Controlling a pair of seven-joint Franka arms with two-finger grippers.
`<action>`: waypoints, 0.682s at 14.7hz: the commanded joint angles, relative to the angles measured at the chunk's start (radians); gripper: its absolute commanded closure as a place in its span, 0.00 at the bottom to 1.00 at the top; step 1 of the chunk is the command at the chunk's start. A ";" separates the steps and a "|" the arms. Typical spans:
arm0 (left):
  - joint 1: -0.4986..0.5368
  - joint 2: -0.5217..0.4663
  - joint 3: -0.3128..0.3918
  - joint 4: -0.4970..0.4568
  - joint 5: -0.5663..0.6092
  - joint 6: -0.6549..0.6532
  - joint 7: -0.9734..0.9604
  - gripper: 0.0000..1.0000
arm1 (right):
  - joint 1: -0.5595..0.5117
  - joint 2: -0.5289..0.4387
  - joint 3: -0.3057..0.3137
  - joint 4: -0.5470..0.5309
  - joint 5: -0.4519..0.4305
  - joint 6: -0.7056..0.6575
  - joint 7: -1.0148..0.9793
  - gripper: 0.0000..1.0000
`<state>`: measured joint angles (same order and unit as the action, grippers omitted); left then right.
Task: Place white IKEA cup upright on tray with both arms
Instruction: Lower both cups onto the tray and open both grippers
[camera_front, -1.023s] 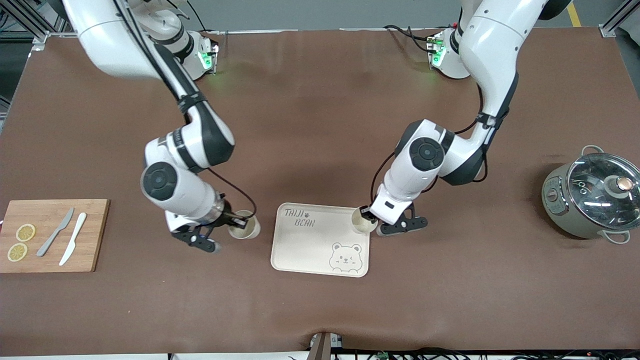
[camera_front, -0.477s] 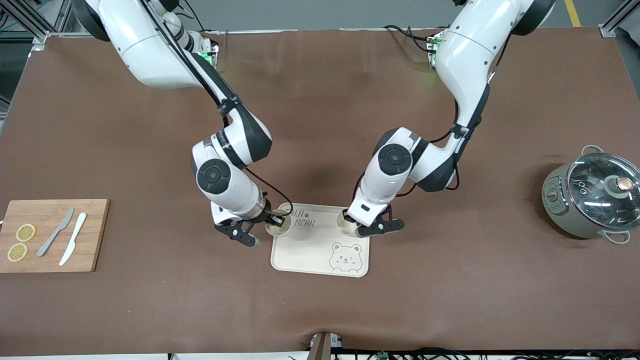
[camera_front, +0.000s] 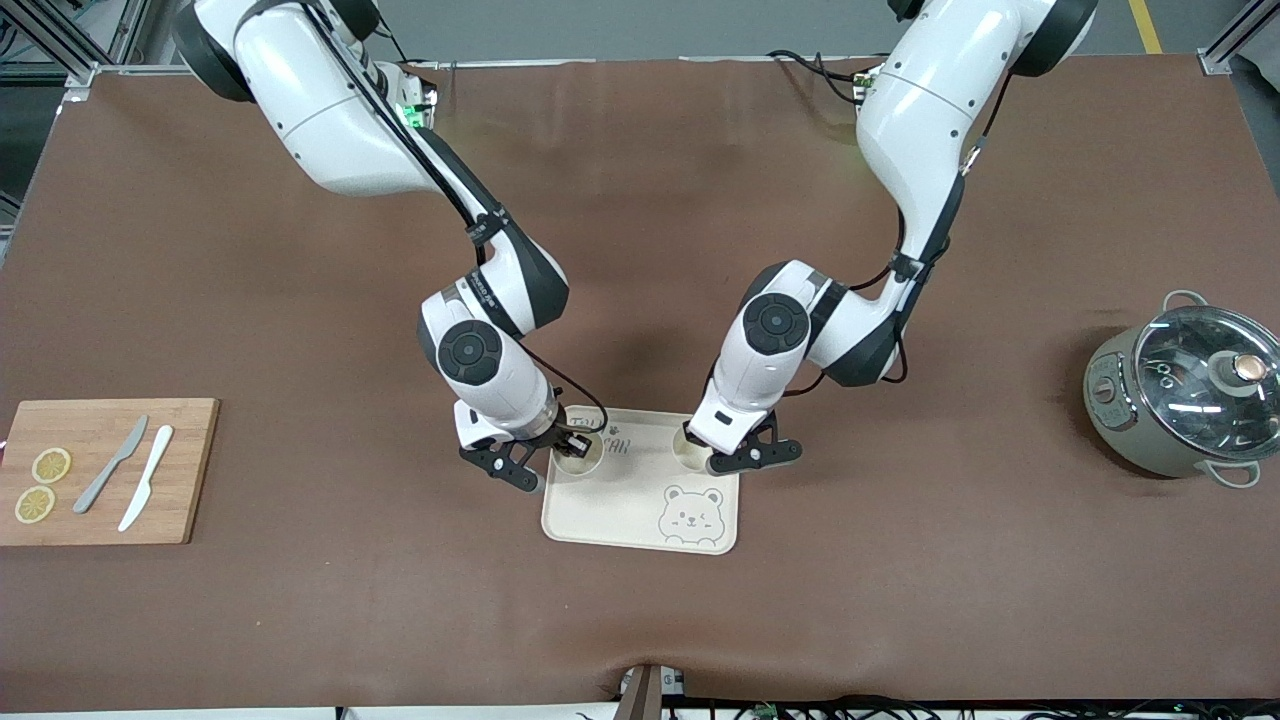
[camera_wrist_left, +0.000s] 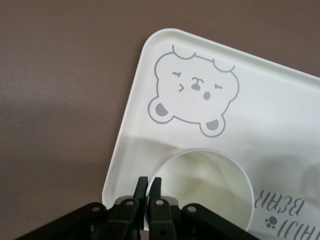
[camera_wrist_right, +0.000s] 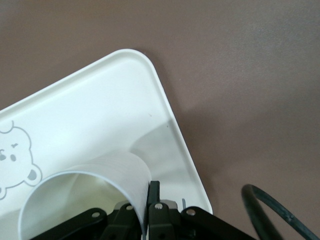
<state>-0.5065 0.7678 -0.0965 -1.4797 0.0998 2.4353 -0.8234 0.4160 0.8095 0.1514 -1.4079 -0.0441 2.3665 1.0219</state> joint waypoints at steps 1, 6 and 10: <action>-0.012 0.013 0.014 0.027 0.031 0.004 -0.025 1.00 | 0.023 0.040 -0.010 0.032 -0.060 0.022 0.064 1.00; -0.017 0.024 0.030 0.027 0.029 0.005 -0.025 1.00 | 0.035 0.059 -0.018 0.032 -0.068 0.046 0.078 1.00; -0.017 0.027 0.031 0.027 0.031 0.011 -0.025 1.00 | 0.033 0.060 -0.018 0.032 -0.069 0.046 0.076 0.98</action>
<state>-0.5073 0.7820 -0.0816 -1.4765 0.0999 2.4381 -0.8234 0.4401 0.8518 0.1417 -1.4073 -0.0832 2.4157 1.0698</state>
